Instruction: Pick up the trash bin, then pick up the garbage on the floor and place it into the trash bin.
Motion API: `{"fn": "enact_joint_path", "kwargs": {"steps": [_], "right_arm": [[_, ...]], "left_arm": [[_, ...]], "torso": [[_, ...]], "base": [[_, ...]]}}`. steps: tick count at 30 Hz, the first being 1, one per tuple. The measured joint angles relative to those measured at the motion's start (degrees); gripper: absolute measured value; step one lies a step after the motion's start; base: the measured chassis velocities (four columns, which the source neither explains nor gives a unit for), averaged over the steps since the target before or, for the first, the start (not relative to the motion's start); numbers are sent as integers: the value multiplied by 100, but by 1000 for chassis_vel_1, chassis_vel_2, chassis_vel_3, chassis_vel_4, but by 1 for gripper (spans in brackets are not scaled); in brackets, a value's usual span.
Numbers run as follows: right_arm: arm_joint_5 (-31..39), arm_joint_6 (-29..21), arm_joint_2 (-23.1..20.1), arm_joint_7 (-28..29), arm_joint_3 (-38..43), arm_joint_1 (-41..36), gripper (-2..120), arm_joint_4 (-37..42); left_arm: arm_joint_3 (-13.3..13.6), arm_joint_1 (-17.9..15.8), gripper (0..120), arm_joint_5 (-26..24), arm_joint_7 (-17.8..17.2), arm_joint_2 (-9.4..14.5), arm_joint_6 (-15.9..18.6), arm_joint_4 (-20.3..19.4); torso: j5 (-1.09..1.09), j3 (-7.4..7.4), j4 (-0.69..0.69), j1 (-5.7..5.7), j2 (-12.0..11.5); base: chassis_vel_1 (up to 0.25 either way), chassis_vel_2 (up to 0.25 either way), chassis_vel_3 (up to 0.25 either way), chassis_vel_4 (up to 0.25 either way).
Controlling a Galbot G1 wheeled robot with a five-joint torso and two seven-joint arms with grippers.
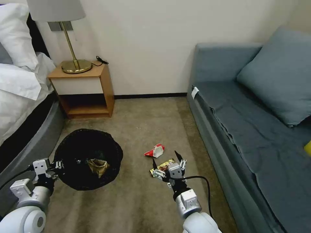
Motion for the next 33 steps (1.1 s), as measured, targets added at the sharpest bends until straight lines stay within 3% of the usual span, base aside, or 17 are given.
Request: {"fn": "enact_joint_path", "kwargs": {"steps": [18,23,28,33], "right_arm": [[143,-56,3,43,-202,170,100,-257],[247,161,-137,14,-279,330,100,-662],[708,280,-379,-71,-445,722,100,-1212],[1700,109,-563,-10,-822,1330,100,-1749]], "left_arm": [[-75,12,2,-1,30,31,-29,88],[2,18,2,162,74,-2,-85,62],[123,81,2,356,117,-93,-177,-17],[242,101,2,485,143,-211,-269,-39]], "torso": [[0,0,0,0,0],[0,0,-1,0,0],[1,0,0,0,0],[0,0,0,0,-1]], "base": [[-71,76,74,-73],[-54,44,52,-51],[-11,-1,5,-4],[0,0,0,0]]}}
